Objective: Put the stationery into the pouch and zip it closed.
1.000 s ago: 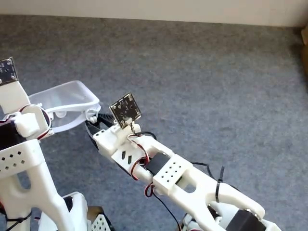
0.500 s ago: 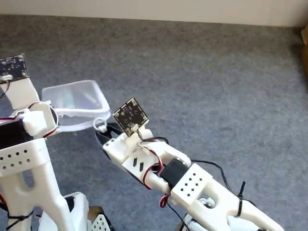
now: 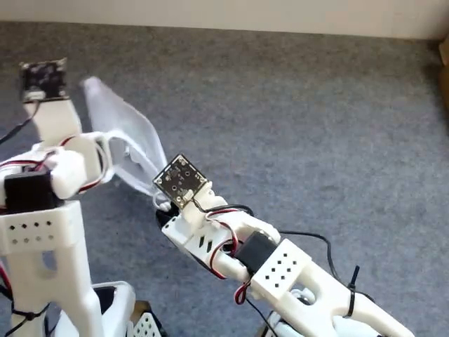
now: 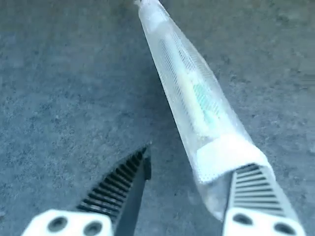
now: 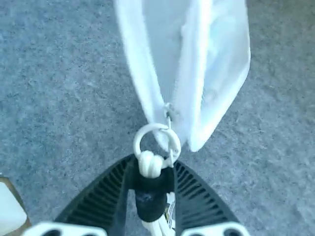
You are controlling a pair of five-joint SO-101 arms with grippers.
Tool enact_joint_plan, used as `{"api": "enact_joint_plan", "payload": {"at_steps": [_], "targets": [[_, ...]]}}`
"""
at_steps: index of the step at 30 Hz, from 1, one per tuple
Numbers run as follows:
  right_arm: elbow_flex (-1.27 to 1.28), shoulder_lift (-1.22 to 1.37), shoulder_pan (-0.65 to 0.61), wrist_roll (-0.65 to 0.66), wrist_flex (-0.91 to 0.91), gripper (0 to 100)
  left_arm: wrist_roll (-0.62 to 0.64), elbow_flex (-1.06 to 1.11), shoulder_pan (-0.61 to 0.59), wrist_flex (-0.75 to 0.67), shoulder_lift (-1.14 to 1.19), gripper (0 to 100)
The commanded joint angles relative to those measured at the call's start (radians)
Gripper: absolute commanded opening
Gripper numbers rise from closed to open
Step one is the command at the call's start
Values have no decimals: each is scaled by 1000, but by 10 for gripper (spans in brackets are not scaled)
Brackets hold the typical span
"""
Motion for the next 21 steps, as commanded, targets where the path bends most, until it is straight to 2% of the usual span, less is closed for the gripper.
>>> {"api": "enact_joint_plan", "payload": {"at_steps": [1, 13, 21], "targets": [[-10, -38, -10, 20, 8, 5, 5, -76, 104, -89, -2, 254], [-12, -45, 12, 20, 7, 5, 5, 44, 337, -293, -1, 255], [-18, -45, 116, 20, 5, 5, 5, 42, 387, -299, -7, 256]]}}
